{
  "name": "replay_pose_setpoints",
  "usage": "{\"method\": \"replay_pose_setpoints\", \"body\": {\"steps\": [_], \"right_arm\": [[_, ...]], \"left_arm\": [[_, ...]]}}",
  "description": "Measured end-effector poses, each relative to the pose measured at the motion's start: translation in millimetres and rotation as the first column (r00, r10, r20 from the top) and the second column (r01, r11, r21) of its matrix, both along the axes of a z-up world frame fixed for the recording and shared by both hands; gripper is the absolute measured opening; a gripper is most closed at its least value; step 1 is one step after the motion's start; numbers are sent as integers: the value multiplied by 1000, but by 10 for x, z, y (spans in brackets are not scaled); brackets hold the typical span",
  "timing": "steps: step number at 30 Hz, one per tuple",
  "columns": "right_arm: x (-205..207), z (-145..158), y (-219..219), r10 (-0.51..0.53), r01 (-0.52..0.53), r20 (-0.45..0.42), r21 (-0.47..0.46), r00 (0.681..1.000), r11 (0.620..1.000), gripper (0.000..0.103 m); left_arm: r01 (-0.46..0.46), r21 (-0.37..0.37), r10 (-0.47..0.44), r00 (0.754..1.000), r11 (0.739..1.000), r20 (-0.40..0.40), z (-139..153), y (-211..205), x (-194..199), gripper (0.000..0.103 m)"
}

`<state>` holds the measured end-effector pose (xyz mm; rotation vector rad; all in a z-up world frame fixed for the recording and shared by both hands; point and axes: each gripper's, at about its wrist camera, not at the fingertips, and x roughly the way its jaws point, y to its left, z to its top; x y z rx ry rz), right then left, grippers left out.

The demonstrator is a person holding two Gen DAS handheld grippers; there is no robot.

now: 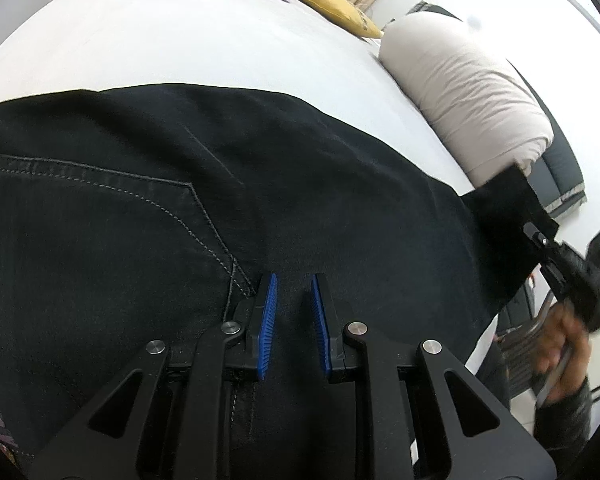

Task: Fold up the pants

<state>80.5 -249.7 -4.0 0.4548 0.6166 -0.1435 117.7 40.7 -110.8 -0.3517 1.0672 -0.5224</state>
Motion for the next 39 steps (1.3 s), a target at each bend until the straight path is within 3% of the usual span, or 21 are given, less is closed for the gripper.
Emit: {"method": "replay_pose_setpoints", "body": {"steps": [1,2,4,5,6,7,9,11,13,16,22,23,25,26,27,30,35,39], "right_arm": [[45,24,273,62,-63,-12,-76,998,995,5],[99,4,705,154,-159,-43,-194,987,968,5],[132,-136,1205,249,-267,-97,-323,964,908,5],[154,-279,1463,293,-327,-146,-386,945,862,5],[193,-481,1694,324,-387,-215,-435,921,813,5],[209,-629,1811,333,-420,-262,-457,906,784,5],[201,-853,1923,324,-438,-302,-492,897,753,5],[181,-811,1922,322,-429,-289,-503,902,750,5],[146,-721,1928,312,-411,-270,-537,911,736,5],[27,-627,2070,318,-404,-250,-599,915,691,5],[-206,-462,2481,370,-427,-235,-661,899,618,5],[-240,-459,2563,387,-439,-239,-671,891,597,5],[-288,-466,2692,419,-467,-248,-673,873,574,5],[-300,-468,2755,436,-482,-254,-672,863,563,5],[-307,-470,2794,445,-489,-257,-674,858,554,5],[-313,-445,2900,467,-505,-263,-681,844,530,5],[-342,-392,3014,499,-519,-261,-696,826,496,5],[-327,-424,3021,521,-547,-282,-692,806,470,5]], "left_arm": [[-9,-12,9,1000,1000,-8,6,27,0,17],[-16,-22,16,1000,1000,-14,6,51,0,18],[-30,-56,28,999,998,-32,11,108,-5,22],[-33,-83,30,999,996,-43,18,134,-13,30],[-33,-113,27,998,993,-48,34,152,-23,45],[-31,-138,24,999,990,-48,55,160,-31,54],[-33,-165,26,999,986,-43,133,142,-42,81],[-45,-200,34,998,979,-56,176,116,-17,88],[-60,-273,26,992,960,-126,150,71,66,88],[-52,-321,-10,982,946,-188,157,-39,166,88],[8,-334,-101,960,942,-260,137,-270,336,88],[14,-320,-104,958,947,-265,119,-281,335,87],[30,-306,-117,956,952,-269,106,-258,357,71],[39,-304,-126,953,952,-274,115,-254,387,40],[49,-288,-133,951,957,-280,125,-250,415,19],[70,-256,-137,958,964,-252,201,-147,483,9],[83,-225,-132,968,971,-212,354,5,504,9],[54,-222,-106,968,973,-229,292,128,513,9]]}}
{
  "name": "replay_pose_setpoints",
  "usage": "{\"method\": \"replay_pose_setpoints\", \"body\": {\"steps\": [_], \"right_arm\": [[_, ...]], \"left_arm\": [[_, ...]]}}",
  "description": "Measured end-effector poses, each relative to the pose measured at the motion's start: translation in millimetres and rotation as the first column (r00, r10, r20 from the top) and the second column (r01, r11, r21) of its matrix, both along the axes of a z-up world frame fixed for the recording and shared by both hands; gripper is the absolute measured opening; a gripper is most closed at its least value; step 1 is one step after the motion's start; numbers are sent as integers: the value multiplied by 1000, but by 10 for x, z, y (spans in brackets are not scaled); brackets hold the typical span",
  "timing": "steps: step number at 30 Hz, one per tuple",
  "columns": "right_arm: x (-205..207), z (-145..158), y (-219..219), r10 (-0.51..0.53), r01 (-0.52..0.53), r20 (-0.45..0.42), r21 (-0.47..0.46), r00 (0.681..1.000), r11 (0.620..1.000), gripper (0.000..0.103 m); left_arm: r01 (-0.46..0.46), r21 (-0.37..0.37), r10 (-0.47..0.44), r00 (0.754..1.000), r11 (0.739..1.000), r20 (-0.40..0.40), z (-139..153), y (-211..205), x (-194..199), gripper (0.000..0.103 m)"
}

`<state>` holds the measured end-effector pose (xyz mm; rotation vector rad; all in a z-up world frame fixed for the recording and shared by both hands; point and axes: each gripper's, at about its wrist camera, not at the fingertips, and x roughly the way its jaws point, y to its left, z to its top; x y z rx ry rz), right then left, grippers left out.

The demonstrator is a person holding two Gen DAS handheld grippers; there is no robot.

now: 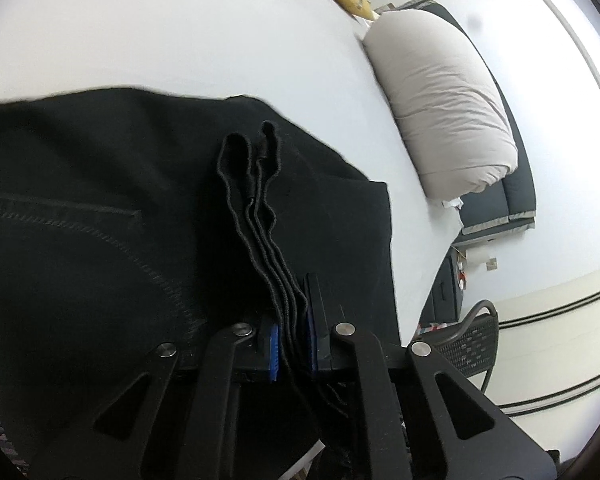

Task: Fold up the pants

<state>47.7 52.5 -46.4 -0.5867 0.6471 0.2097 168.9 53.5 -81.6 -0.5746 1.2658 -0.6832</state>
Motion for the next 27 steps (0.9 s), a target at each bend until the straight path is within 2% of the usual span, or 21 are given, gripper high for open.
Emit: {"method": "replay_pose_setpoints", "body": {"steps": [4,6,8,10,12,14,15,16,17,19,20,21,23,24,25,26,27], "right_arm": [[-7,-150,11,14,-15,-46,-11,999,1000,6],[47,-250,17,18,-19,-105,-9,994,1000,10],[78,-303,9,14,-15,-145,0,989,1000,14],[63,-234,-66,34,-25,-168,56,985,998,24],[41,-143,-181,50,-23,-206,129,977,991,44],[39,-26,-372,82,-15,-261,249,962,968,47],[43,58,-539,106,5,-302,345,947,938,47],[55,100,-660,115,30,-330,404,937,914,47],[81,153,-843,131,64,-361,481,923,874,47],[219,236,-1346,170,148,-411,636,896,757,42],[295,261,-1566,169,187,-419,682,892,707,35],[387,279,-1780,168,218,-425,718,889,661,28],[598,296,-2230,170,278,-432,787,885,551,22],[706,268,-2420,157,308,-442,799,883,516,18],[776,254,-2499,142,340,-455,806,879,484,17],[951,180,-2726,148,380,-476,823,867,422,16],[1054,120,-2857,167,398,-483,838,860,374,16]], "left_arm": [[-10,38,11,1000,999,-23,-189,-22,29,9],[-26,48,27,999,998,-34,-284,23,37,9],[-44,52,45,999,998,-23,-262,75,38,10],[-57,80,57,998,995,2,-179,147,-10,11],[-107,159,97,993,981,66,-30,262,-69,11],[-153,241,124,983,958,135,147,309,-120,11],[-165,257,120,976,952,181,256,301,-156,11],[-168,274,109,970,947,219,324,262,-169,11],[-163,287,91,965,944,247,389,190,-204,11],[-123,316,22,952,941,304,496,-36,-286,11],[-93,345,-26,945,934,326,506,-190,-329,11],[-63,383,-76,939,921,335,479,-345,-366,11],[-18,441,-140,936,898,324,344,-561,-488,11],[-1,459,-154,941,889,300,243,-612,-510,11],[14,469,-160,949,883,273,124,-637,-542,11],[4,467,-162,940,884,299,97,-645,-605,11],[1,471,-171,933,882,317,67,-614,-616,11]]}}
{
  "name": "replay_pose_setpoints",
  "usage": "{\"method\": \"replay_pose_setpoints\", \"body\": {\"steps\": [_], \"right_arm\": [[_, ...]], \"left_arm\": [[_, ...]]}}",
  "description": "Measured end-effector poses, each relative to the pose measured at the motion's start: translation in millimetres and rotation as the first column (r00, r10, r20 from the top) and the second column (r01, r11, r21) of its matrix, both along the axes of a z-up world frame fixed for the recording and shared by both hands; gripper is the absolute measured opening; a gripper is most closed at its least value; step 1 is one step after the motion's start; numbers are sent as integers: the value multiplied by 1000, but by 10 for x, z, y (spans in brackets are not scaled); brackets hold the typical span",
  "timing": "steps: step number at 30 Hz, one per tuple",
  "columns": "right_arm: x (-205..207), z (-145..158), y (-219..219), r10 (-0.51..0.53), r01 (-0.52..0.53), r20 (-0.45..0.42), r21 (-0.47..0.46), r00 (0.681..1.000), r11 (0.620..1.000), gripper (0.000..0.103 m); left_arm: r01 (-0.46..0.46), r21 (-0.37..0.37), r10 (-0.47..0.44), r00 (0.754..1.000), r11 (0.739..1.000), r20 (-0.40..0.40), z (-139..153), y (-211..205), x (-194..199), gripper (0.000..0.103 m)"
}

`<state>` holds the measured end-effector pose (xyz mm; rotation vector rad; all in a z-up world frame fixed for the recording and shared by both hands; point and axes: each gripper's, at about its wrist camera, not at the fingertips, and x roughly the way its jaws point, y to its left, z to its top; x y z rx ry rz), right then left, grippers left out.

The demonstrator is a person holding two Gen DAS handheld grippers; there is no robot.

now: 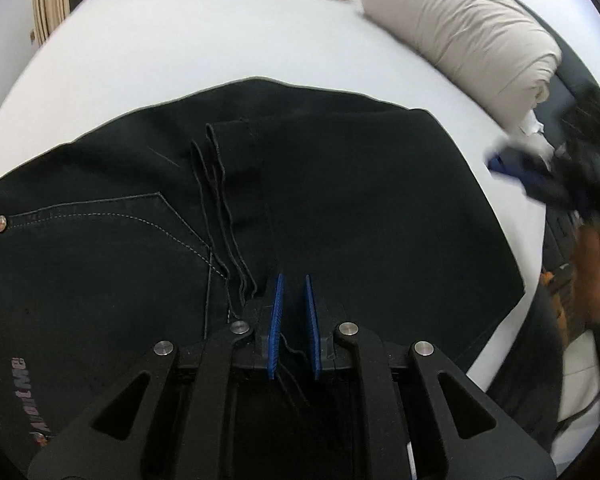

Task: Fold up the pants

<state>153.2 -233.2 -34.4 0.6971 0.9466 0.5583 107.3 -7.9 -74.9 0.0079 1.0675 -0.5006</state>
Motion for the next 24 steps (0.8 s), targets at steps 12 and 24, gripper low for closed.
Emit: {"method": "replay_pose_setpoints", "body": {"steps": [12,24], "right_arm": [[509,-863,-224,-29,66,-163,226,986,972,0],[-674,-884,-122,20,18,-219,170,976,985,1]], "left_arm": [[6,1,-6,1000,1000,-1,5,-100,-40,11],[-9,-5,9,1000,1000,1,-22,-37,-89,11]]}}
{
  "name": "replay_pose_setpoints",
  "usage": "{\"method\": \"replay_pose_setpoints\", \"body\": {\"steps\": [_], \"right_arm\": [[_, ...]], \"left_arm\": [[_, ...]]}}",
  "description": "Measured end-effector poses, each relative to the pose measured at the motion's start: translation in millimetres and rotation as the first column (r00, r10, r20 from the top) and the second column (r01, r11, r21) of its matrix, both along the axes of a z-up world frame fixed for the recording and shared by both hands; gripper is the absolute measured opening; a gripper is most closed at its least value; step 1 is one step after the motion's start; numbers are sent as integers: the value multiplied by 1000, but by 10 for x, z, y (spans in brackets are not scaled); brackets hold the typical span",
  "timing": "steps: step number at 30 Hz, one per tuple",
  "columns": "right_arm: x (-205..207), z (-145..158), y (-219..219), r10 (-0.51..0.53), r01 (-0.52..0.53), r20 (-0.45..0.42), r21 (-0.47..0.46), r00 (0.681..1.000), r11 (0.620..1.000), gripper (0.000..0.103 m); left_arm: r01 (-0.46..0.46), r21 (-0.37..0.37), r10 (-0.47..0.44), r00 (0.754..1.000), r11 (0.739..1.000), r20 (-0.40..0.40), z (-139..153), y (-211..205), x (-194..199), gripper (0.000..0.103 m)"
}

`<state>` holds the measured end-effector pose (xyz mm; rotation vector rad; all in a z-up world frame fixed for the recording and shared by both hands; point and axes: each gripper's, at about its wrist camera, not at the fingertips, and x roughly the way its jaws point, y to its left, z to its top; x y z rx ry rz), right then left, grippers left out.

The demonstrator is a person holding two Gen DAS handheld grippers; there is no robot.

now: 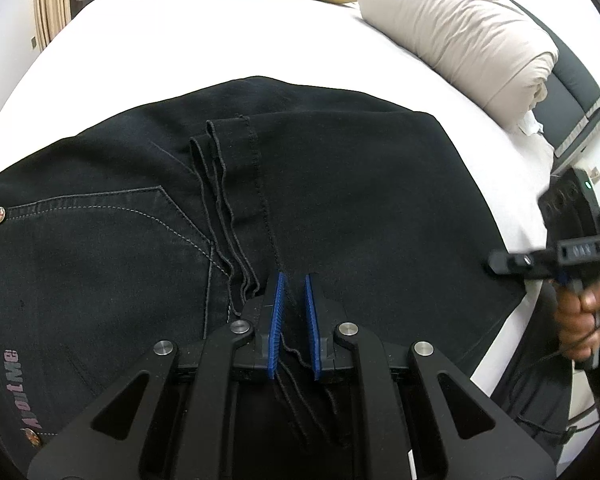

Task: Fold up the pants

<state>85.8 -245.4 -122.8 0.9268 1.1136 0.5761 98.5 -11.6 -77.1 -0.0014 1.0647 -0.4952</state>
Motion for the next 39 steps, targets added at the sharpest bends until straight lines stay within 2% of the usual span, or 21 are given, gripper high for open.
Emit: {"method": "replay_pose_setpoints", "body": {"steps": [5,13,22,23,24,26,27,31,34,36,39], "right_arm": [[-281,4,58,5,-5,-9,-37,1000,999,1],[-192,-80,9,-1,-1,-27,-77,1000,997,0],[-417,94,-38,-36,29,-38,-173,999,985,0],[-458,142,-33,-34,26,-37,-199,999,980,4],[-493,221,-3,-28,21,-27,-234,999,972,13],[-531,346,25,-23,22,-2,-247,1000,969,23],[-520,443,47,-26,31,22,-244,999,969,24],[-276,706,193,-3,26,103,-222,995,975,25],[3,768,377,18,10,130,-213,991,977,25],[266,704,507,17,9,131,-195,991,981,26],[605,504,620,-28,39,84,-138,996,990,28]], "left_arm": [[-5,-10,5,1000,1000,-4,-50,87,41,11],[-9,-35,9,1000,999,-8,-46,182,53,11],[-18,-77,16,1000,997,-23,-13,333,25,11],[-19,-76,17,1000,997,-21,-17,337,22,11],[-18,-75,17,1000,997,-18,-16,344,17,11],[-18,-79,17,1000,997,-15,-20,366,12,11],[-20,-85,19,1000,996,-18,-17,384,12,11],[-20,-90,19,1000,996,-15,-9,422,-24,11],[-26,-99,25,1000,995,-18,-13,457,-45,11],[-30,-101,29,999,994,-17,-7,476,-66,11],[-33,-98,32,999,995,-14,-1,509,-103,11]]}}
